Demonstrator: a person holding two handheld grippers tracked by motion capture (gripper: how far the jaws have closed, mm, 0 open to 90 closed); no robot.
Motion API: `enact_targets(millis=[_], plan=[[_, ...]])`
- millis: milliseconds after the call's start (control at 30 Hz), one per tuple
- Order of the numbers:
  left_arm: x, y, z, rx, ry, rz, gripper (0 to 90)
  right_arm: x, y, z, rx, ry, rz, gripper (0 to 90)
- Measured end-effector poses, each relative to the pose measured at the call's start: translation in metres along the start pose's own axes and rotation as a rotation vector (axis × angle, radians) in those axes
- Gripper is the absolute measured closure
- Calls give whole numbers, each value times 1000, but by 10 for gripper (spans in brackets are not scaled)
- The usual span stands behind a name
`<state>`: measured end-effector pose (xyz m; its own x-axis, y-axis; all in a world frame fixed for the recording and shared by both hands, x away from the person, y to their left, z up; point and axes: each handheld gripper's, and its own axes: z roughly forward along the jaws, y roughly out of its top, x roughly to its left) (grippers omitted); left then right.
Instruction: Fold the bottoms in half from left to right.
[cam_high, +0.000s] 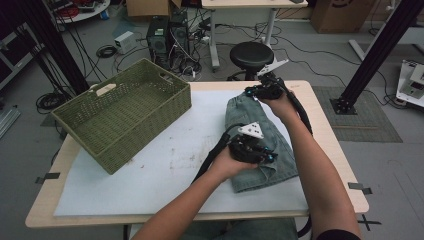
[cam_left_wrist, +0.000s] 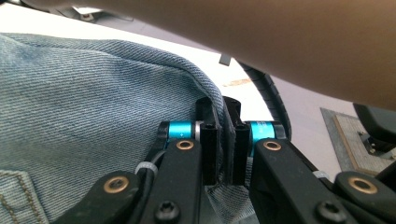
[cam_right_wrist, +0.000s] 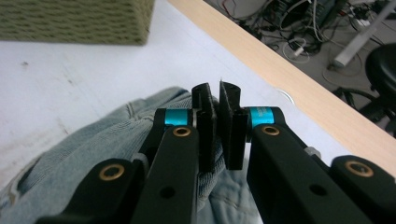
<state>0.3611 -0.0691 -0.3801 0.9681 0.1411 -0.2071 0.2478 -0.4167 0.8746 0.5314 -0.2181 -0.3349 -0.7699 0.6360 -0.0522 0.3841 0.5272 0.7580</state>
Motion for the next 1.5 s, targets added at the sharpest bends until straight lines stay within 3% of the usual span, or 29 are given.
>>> enact_targets(millis=[200, 267, 333, 400, 433, 567, 633, 800, 967, 1033, 1100, 1133, 1300, 1400, 1500], plan=[[8, -7, 33, 45, 22, -39, 856, -13, -19, -3, 22, -11, 47, 849], [10, -12, 45, 48, 35, -55, 830, -13, -24, -2, 32, -18, 55, 764], [11, -16, 52, 68, 54, -59, 726, -15, -29, -5, 46, -38, 74, 757], [12, -17, 52, 62, 58, -70, 583, -16, -32, -11, 28, -63, 90, 653], [11, -16, 49, 48, 65, -86, 519, -17, -33, -14, 20, -63, 105, 654], [5, -10, 21, -24, 107, -74, 355, -15, -35, -31, -24, -71, 123, 553], [3, -10, 5, -35, 126, -63, 282, -10, -35, -38, -38, -79, 120, 508], [-2, -19, -45, -63, 189, -62, 261, 3, -41, -36, -16, -61, 100, 489], [-7, -36, -85, -68, 266, -75, 260, 6, -57, -19, 54, -40, 142, 482], [-8, -45, -98, -69, 292, -81, 260, 6, -71, -7, 106, -20, 172, 544], [-7, -55, -111, -58, 323, -86, 259, 6, -84, 2, 147, 9, 174, 779], [-6, -58, -115, -55, 337, -89, 259, 7, -87, 2, 135, 10, 166, 857], [-3, -65, -129, -68, 373, -109, 259, 3, -73, -18, 102, -31, 126, 879], [-3, -65, -129, -65, 371, -100, 259, -4, -61, -25, 144, -71, 103, 878], [-2, -66, -126, -53, 369, -96, 259, -13, -66, -14, 204, -91, 113, 875]])
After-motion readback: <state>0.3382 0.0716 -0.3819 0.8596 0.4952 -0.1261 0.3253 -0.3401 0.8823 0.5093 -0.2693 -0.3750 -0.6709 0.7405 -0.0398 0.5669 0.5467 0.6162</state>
